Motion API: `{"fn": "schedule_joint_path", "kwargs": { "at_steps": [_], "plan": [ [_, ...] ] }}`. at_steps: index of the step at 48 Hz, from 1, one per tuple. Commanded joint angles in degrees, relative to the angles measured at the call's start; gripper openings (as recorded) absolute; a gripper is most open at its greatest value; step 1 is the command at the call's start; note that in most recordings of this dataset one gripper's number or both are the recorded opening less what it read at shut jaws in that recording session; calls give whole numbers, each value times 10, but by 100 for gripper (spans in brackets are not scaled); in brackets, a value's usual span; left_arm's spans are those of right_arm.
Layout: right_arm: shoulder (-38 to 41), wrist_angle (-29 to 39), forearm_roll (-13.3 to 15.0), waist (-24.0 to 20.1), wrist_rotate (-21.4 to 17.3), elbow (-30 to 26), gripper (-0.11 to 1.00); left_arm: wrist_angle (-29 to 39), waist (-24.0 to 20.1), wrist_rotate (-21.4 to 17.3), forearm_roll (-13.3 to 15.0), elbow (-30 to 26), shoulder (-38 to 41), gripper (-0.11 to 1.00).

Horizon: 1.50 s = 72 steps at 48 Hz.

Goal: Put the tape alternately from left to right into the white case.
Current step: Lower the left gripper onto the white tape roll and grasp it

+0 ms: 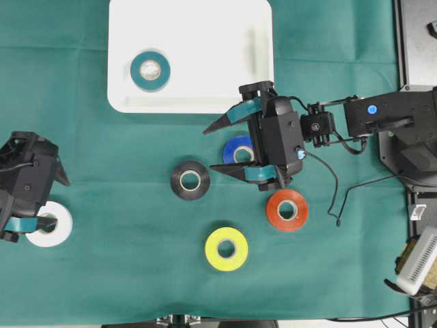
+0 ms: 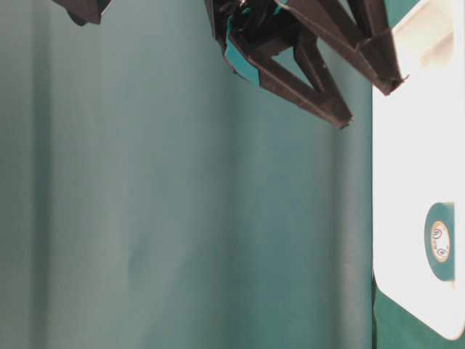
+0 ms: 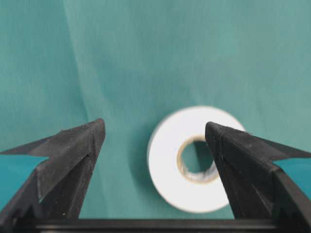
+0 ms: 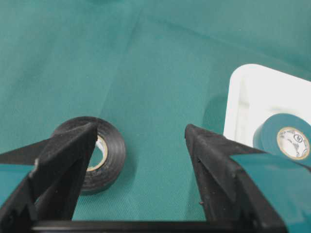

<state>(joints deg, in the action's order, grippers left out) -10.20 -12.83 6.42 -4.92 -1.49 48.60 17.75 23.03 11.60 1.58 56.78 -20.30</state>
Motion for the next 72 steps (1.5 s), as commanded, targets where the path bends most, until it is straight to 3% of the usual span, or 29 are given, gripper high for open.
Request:
{"fn": "schedule_joint_path", "kwargs": {
  "at_steps": [1, 23, 40, 54, 57, 67, 72],
  "plan": [
    [-4, -2, -2, -2, -1, -5, 74, 1, 4, 4, 1, 2, 2, 59],
    [3, -2, -2, -2, -1, -7, 74, -13, 19, 5, 1, 0, 86, 59],
    [4, -2, -2, -2, -1, -9, 74, -35, 31, 47, 1, -4, 130, 59],
    [4, -2, -2, -2, -1, -11, 74, -35, 38, 48, 1, -11, 134, 57],
    [4, -2, -2, -2, -1, -11, 74, -35, 38, 47, 1, -14, 133, 52],
    [4, -2, -2, -2, -1, -11, 74, -33, 38, 47, 1, -17, 130, 4],
    [4, -2, -2, -2, -1, -11, 74, -33, 38, 47, 1, -17, 131, -3]
  ]
}}
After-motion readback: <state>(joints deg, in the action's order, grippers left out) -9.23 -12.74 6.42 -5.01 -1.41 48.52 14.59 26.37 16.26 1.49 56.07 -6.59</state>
